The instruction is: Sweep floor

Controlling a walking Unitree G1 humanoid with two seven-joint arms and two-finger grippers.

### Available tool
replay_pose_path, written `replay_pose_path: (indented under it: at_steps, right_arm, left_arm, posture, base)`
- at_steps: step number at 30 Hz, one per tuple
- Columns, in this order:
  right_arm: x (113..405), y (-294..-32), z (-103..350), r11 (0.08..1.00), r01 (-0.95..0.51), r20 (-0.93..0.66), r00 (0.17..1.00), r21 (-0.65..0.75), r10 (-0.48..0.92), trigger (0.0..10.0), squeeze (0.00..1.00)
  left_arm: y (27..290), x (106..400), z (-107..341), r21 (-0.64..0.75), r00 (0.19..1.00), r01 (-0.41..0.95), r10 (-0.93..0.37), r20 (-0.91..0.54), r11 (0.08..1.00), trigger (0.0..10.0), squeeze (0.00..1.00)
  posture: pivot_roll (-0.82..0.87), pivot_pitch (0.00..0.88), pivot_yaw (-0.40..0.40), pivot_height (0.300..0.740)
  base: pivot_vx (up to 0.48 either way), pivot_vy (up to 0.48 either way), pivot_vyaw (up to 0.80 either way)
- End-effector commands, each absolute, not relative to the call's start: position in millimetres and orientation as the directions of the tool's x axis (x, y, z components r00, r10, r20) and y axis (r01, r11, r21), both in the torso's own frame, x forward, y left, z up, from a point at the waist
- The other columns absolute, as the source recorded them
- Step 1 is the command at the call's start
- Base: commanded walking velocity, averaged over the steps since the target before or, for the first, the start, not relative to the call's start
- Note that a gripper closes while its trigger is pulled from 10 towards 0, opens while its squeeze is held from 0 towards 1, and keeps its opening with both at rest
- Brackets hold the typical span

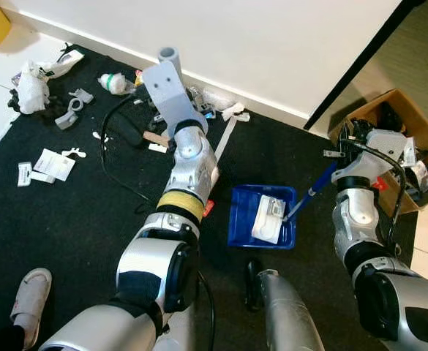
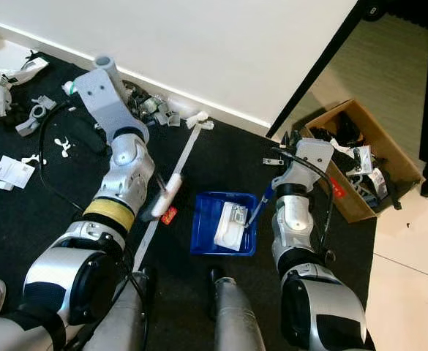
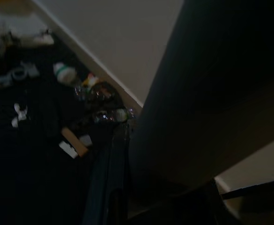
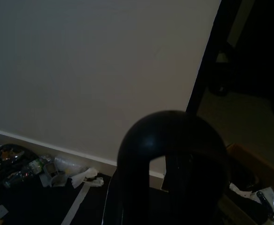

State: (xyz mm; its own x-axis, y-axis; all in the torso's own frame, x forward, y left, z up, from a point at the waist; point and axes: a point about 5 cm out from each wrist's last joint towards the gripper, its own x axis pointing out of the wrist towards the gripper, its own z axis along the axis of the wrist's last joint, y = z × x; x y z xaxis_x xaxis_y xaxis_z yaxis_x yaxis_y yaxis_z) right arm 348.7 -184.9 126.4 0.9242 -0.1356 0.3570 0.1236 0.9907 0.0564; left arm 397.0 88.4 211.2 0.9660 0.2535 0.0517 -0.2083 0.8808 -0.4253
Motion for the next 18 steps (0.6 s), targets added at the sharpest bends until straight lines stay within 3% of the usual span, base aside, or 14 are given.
replay_pose_path:
  at_steps: [1, 8, 11, 16, 17, 18]
  right_arm:
    - [339.8, -178.0, 100.7, 0.988, 0.122, 0.252, 0.957, 0.092, -0.142, 10.0, 0.0]
    - [340.2, -179.0, 100.0, 0.987, 0.127, 0.242, 0.959, 0.096, -0.147, 10.0, 0.0]
    - [342.4, -182.9, 104.6, 0.985, 0.135, 0.255, 0.954, 0.103, -0.158, 10.0, 0.0]
    - [343.3, -185.7, 106.6, 0.984, 0.143, 0.259, 0.951, 0.11, -0.167, 10.0, 0.0]
    - [344.2, -189.3, 109.0, 0.98, 0.155, 0.265, 0.947, 0.123, -0.183, 10.0, 0.0]
    - [344.2, -189.3, 109.0, 0.98, 0.155, 0.265, 0.947, 0.123, -0.183, 10.0, 0.0]
  left_arm:
    - [9.2, 382.4, 230.1, -0.603, 0.998, -0.05, 0.067, 0.007, 0.796, 10.0, 0.0]
    - [9.0, 384.0, 247.1, -0.602, 0.999, -0.02, 0.043, 0.024, 0.798, 10.0, 0.0]
    - [26.3, 390.8, 259.6, -0.352, 0.988, 0.061, -0.007, 0.151, 0.934, 10.0, 0.0]
    - [40.4, 393.7, 263.1, -0.237, 0.982, 0.081, -0.037, 0.185, 0.968, 10.0, 0.0]
    - [67.2, 396.3, 268.0, -0.159, 0.975, 0.079, -0.043, 0.217, 0.984, 10.0, 0.0]
    - [67.2, 396.3, 268.0, -0.159, 0.975, 0.079, -0.043, 0.217, 0.984, 10.0, 0.0]
  posture:
    - [0.12, 0.36, -0.062, 0.74]
    - [0.12, 0.342, -0.068, 0.74]
    - [0.12, 0.305, -0.069, 0.74]
    - [0.12, 0.281, -0.07, 0.74]
    - [0.12, 0.235, -0.07, 0.74]
    - [0.12, 0.235, -0.07, 0.74]
  base:
    - [0.0, 0.0, 0.0]
    - [0.0, 0.0, 0.0]
    - [0.0, 0.0, 0.0]
    - [0.0, 0.0, 0.0]
    - [0.0, 0.0, 0.0]
    - [0.0, 0.0, 0.0]
